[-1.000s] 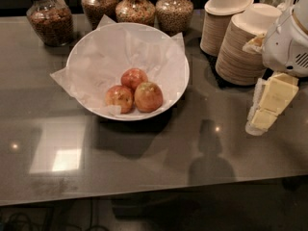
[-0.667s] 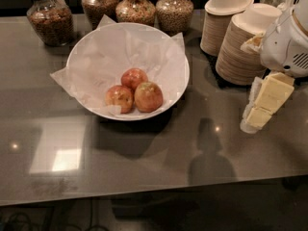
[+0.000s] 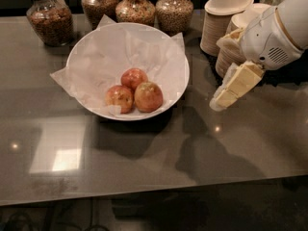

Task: Pick apple from white bowl

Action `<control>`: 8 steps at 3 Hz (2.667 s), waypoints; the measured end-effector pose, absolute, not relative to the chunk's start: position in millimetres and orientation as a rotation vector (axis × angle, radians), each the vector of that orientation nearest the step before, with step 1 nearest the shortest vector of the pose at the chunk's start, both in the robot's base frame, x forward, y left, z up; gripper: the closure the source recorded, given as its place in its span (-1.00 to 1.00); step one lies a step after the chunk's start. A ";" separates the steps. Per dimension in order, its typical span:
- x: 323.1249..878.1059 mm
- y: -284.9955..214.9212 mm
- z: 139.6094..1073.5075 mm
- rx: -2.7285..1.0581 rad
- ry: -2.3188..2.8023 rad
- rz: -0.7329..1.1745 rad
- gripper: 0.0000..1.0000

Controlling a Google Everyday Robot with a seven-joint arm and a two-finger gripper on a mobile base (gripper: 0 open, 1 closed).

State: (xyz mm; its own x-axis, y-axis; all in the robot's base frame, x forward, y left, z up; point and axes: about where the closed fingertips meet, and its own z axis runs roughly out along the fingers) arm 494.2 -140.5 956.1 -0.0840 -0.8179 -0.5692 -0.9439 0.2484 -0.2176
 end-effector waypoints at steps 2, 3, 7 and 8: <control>516.8 -103.8 962.8 -1.546 1.734 0.518 -0.38; 520.5 -78.9 961.8 -1.590 1.663 0.579 -0.44; 539.7 -8.4 926.1 -1.746 1.617 0.723 -0.48; 545.1 -4.6 909.3 -1.733 1.658 0.762 -0.44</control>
Offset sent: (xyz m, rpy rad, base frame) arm 0.0351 0.0555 0.0110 0.3700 -0.0048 0.1744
